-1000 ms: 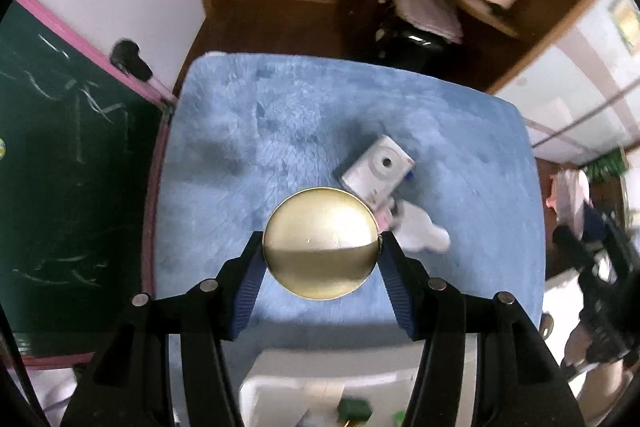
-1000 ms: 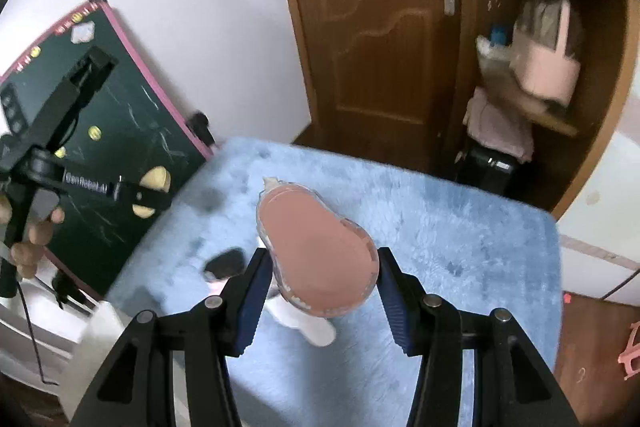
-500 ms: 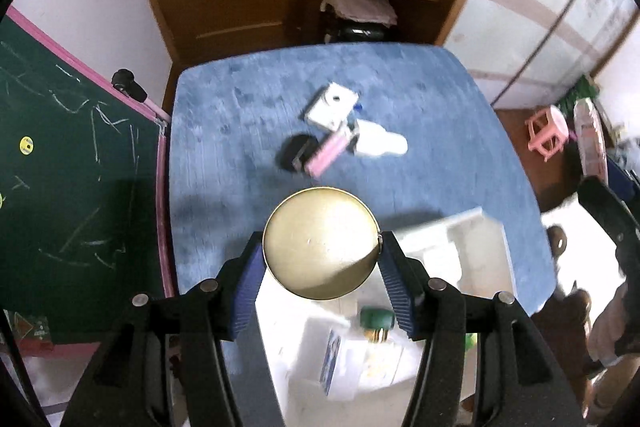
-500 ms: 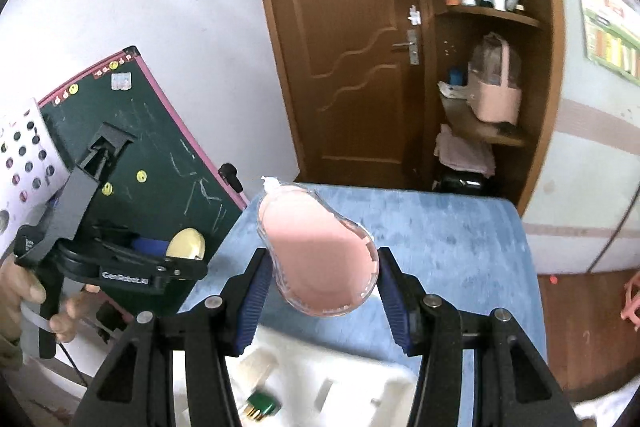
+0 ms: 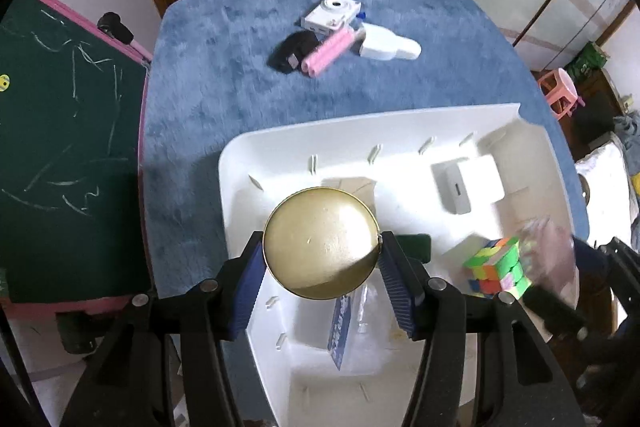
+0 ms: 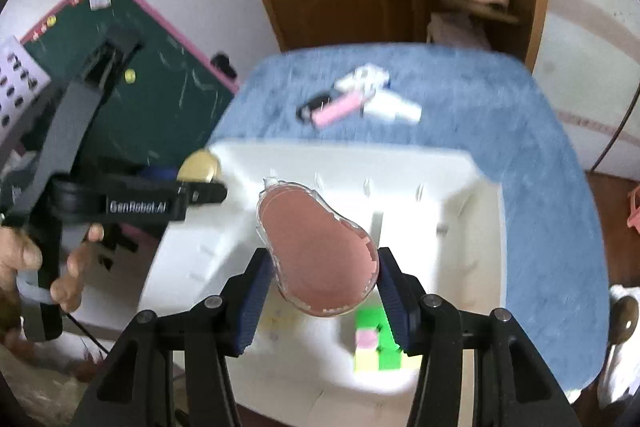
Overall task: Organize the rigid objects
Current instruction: 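Carry the gold tin and pink case into the tray and release both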
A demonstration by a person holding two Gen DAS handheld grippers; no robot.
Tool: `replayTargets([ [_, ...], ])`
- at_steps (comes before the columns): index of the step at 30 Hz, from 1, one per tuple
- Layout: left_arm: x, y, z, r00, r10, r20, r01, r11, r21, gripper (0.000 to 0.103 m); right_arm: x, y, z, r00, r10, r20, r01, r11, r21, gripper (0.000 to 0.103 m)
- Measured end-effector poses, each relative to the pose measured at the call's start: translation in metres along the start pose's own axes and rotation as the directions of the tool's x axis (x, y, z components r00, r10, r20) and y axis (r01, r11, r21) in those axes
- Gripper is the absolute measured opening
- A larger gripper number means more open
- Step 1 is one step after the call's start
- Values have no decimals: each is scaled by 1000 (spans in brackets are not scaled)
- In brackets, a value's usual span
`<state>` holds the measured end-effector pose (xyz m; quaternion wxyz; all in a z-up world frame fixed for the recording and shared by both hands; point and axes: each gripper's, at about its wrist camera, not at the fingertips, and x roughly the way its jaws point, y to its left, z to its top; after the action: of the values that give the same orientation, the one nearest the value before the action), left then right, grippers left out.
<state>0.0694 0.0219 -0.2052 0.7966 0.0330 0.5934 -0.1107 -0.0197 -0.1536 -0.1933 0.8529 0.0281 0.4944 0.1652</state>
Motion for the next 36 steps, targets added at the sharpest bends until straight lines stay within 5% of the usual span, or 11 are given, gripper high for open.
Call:
replayTargets([
  [24, 34, -16, -21, 999, 15, -37, -12, 997, 80, 61, 44, 25, -43, 979, -55, -198, 29, 991, -132, 54],
  [36, 20, -25, -17, 999, -7, -34, 11, 995, 103, 66, 29, 23, -34, 988, -14, -156, -4, 993, -119, 64],
])
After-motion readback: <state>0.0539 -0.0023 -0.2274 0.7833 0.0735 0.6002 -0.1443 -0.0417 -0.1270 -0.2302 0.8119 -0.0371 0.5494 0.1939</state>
